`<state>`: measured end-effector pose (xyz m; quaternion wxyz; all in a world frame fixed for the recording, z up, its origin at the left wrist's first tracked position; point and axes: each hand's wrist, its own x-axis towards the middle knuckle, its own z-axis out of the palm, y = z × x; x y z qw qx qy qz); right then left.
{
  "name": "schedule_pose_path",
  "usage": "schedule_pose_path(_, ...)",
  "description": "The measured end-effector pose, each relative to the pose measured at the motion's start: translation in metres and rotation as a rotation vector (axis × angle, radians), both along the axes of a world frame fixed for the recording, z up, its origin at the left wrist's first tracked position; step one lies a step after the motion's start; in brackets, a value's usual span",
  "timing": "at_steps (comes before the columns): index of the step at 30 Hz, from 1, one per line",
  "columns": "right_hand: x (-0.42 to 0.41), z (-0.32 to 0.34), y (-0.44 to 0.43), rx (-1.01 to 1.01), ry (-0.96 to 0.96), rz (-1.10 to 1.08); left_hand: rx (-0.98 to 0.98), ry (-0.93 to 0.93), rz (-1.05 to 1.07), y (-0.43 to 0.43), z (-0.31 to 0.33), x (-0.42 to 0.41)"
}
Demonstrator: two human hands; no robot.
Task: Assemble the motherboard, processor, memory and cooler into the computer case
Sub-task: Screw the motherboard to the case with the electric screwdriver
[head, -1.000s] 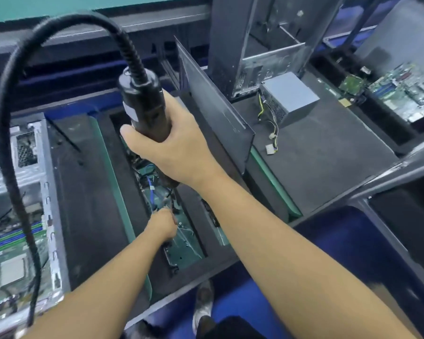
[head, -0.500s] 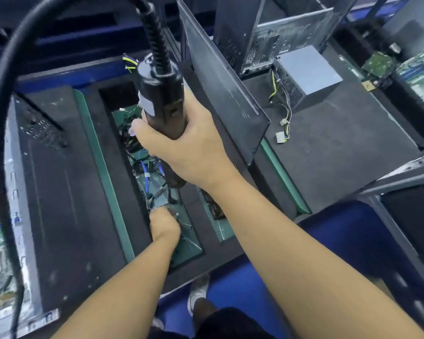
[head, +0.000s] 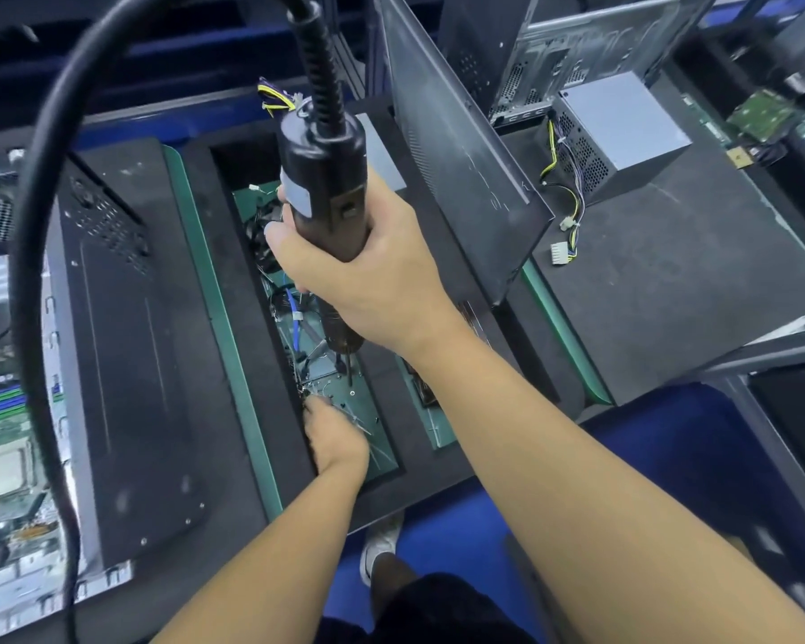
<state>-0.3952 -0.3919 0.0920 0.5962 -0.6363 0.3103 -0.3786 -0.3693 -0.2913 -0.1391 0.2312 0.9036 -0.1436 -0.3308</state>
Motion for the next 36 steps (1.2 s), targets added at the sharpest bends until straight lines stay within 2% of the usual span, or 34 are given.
schedule_pose_path(12, 0.002, -0.008, 0.002, 0.000, 0.013, 0.017, -0.113, -0.020, -0.082, -0.001, -0.002, 0.003)
schedule_pose_path(20, 0.006, -0.008, -0.001, -0.007, -0.005, 0.040, -0.066, -0.013, -0.062, -0.009, -0.005, 0.007)
schedule_pose_path(36, 0.002, -0.008, 0.003, 0.000, -0.009, 0.053, 0.088, -0.066, -0.229, -0.006, 0.007, 0.006)
